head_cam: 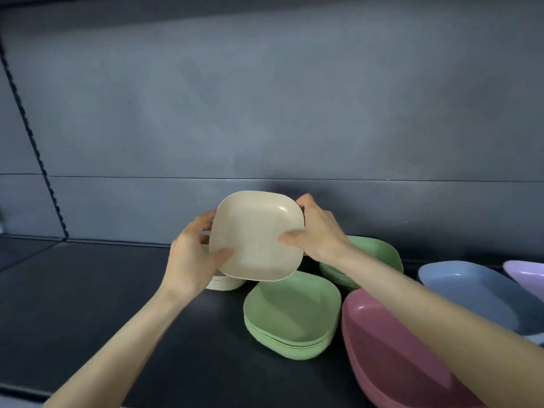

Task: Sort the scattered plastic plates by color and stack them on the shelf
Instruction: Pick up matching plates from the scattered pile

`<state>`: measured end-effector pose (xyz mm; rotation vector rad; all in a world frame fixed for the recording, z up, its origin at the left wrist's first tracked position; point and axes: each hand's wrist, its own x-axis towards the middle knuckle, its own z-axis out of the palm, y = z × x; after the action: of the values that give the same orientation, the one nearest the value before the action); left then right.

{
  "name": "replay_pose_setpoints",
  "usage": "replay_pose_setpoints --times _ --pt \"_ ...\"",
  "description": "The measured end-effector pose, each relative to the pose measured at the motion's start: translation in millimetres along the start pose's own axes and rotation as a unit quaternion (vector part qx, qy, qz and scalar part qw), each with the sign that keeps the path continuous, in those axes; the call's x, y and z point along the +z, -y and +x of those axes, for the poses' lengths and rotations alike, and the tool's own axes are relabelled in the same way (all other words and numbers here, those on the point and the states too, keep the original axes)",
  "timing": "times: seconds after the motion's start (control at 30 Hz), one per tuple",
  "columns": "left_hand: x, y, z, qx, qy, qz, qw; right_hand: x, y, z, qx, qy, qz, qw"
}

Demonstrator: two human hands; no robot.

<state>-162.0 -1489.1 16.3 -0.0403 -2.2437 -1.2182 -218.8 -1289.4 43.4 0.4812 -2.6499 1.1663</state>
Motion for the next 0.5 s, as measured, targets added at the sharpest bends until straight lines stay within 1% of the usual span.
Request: replay_pose_setpoints --times 0.1,0.33,0.4,0.5 --pt "-10.4 24.6 22.5 -0.012 0.004 0.024 1.0 21.4 8.1 24.0 0.019 0.046 0.018 0.999" --pt "-23.0 80.1 57.3 -0.067 0.044 0.047 0.996 69.7 5.9 71.6 0.045 0.132 -0.026 0.99" --pt "-24.7 93.1 65.4 -0.081 0.063 0.047 0.994 80.3 2.4 79.8 0.052 0.151 -0.054 0.986" --pt "-27.7 110.6 75.0 -0.097 0.1 0.05 0.989 91.3 -2.7 89.5 0.057 0.164 -0.138 0.975"
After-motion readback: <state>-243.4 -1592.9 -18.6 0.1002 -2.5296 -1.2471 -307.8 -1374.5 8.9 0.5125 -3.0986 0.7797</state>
